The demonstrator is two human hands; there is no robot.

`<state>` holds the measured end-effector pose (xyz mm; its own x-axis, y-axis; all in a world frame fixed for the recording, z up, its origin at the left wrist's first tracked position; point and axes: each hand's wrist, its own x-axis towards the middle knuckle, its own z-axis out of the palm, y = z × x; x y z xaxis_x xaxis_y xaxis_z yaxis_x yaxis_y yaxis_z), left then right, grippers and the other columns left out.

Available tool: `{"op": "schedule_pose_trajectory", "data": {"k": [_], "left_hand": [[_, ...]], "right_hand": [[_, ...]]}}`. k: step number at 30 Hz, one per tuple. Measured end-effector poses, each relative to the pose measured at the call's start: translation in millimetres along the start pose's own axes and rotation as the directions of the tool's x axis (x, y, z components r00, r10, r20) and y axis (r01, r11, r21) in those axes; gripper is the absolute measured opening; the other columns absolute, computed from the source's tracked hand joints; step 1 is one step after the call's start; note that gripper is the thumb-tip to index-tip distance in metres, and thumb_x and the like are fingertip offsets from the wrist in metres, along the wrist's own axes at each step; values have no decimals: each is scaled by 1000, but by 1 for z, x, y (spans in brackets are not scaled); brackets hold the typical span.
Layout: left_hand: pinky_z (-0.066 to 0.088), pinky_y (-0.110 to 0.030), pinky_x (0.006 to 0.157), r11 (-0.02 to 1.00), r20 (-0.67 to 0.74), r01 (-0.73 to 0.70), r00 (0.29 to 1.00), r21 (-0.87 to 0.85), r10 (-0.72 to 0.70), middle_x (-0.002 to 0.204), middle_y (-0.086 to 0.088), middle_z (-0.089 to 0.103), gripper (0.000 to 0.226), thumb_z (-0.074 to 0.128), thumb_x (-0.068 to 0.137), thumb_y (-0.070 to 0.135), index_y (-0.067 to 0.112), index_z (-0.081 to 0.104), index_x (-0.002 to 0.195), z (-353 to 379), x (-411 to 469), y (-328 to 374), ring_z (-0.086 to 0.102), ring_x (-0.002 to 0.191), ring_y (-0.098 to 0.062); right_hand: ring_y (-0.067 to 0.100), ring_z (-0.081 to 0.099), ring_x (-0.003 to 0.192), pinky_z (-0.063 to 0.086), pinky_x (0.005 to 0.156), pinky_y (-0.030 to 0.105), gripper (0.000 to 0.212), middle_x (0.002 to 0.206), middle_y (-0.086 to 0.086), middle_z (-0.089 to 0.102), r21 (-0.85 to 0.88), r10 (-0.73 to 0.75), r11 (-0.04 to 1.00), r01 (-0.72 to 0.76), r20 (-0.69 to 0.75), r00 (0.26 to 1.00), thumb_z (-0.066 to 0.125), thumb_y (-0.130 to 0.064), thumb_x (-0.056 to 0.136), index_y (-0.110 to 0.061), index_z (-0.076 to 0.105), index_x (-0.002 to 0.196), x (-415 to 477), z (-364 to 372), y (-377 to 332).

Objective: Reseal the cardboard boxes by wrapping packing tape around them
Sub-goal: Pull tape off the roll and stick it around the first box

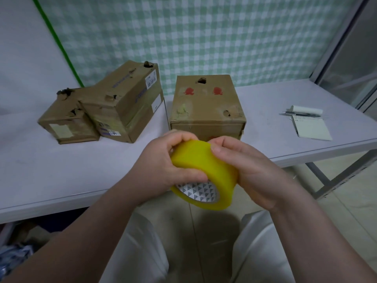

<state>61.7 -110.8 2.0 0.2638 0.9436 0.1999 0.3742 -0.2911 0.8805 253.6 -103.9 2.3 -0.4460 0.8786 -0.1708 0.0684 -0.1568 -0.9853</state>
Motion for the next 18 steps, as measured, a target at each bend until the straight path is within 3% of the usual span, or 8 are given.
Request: {"op": "schedule_pose_trajectory", "data": {"k": [2, 4, 14, 18], "left_hand": [[41, -8, 69, 969, 13, -95, 995, 227, 95, 95, 17, 57, 58, 80, 44, 57, 39, 61, 96, 6, -1, 7, 56, 92, -2], [41, -11, 72, 924, 40, -170, 985, 343, 167, 94, 16, 56, 60, 80, 43, 61, 39, 62, 96, 10, -3, 12, 55, 91, -3], [36, -5, 71, 919, 48, -197, 980, 341, 192, 96, 20, 55, 62, 75, 42, 68, 48, 54, 96, 6, -10, 17, 53, 93, -1], [36, -4, 73, 903, 62, -218, 976, 370, 210, 105, 27, 48, 73, 76, 38, 65, 51, 38, 99, 6, -12, 26, 49, 96, 9]], "right_hand": [[8, 62, 78, 46, 66, 24, 39, 82, -7, 67, -163, 5, 987, -14, -59, 998, 67, -55, 68, -22, 66, 89, 2, 5, -6], [4, 60, 71, 45, 62, 22, 42, 74, -8, 64, -218, -5, 976, -13, -80, 997, 78, -56, 63, -21, 63, 81, 3, 7, -10], [11, 55, 72, 40, 61, 24, 16, 72, -4, 61, -126, 1, 992, 5, 44, 999, 68, -36, 69, -21, 63, 74, -5, 0, -13], [13, 61, 74, 43, 68, 31, 32, 78, 1, 66, -155, 21, 988, -13, 50, 999, 68, -41, 69, -12, 69, 83, -4, 3, -14]]}}
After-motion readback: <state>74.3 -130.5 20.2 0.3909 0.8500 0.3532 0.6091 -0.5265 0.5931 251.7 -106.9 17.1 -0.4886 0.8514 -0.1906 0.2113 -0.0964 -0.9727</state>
